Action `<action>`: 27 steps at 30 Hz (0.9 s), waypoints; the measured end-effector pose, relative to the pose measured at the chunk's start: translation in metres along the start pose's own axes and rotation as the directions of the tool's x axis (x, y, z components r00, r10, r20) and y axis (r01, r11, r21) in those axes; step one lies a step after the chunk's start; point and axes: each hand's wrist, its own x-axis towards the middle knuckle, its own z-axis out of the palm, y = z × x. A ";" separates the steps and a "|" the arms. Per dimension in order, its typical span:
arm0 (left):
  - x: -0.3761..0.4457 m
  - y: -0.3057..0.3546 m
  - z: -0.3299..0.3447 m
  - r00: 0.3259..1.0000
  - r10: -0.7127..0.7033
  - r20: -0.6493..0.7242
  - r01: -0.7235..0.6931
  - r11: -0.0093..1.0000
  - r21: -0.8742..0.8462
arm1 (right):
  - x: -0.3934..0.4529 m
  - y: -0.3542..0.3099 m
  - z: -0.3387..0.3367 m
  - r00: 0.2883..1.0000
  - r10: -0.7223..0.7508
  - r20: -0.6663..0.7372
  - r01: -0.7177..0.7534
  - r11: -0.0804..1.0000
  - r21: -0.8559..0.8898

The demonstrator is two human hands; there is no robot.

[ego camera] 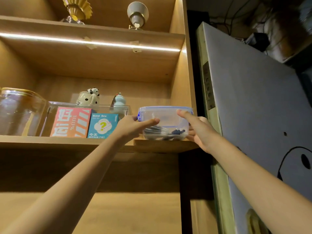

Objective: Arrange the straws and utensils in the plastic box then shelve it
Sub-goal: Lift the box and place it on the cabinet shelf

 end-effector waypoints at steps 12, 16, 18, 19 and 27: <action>0.024 -0.036 0.032 0.968 0.096 -0.232 0.007 0.914 0.405 | 0.041 0.026 0.006 0.993 -0.044 -0.109 0.021 0.979 -0.204; 0.025 -0.039 0.039 0.949 0.118 -0.291 0.065 0.833 0.550 | 0.048 0.026 0.009 0.981 -0.039 -0.192 -0.015 0.963 -0.269; 0.024 -0.039 0.041 0.942 0.161 -0.294 0.054 0.792 0.609 | 0.048 0.024 0.011 0.978 -0.033 -0.206 -0.028 0.958 -0.285; 0.023 -0.040 0.043 0.939 0.178 -0.295 0.051 0.776 0.629 | 0.047 0.023 0.012 0.977 -0.025 -0.213 -0.039 0.955 -0.293; 0.025 -0.046 0.049 0.924 0.224 -0.310 0.076 0.688 0.722 | 0.049 0.021 0.015 0.971 -0.038 -0.236 -0.055 0.926 -0.375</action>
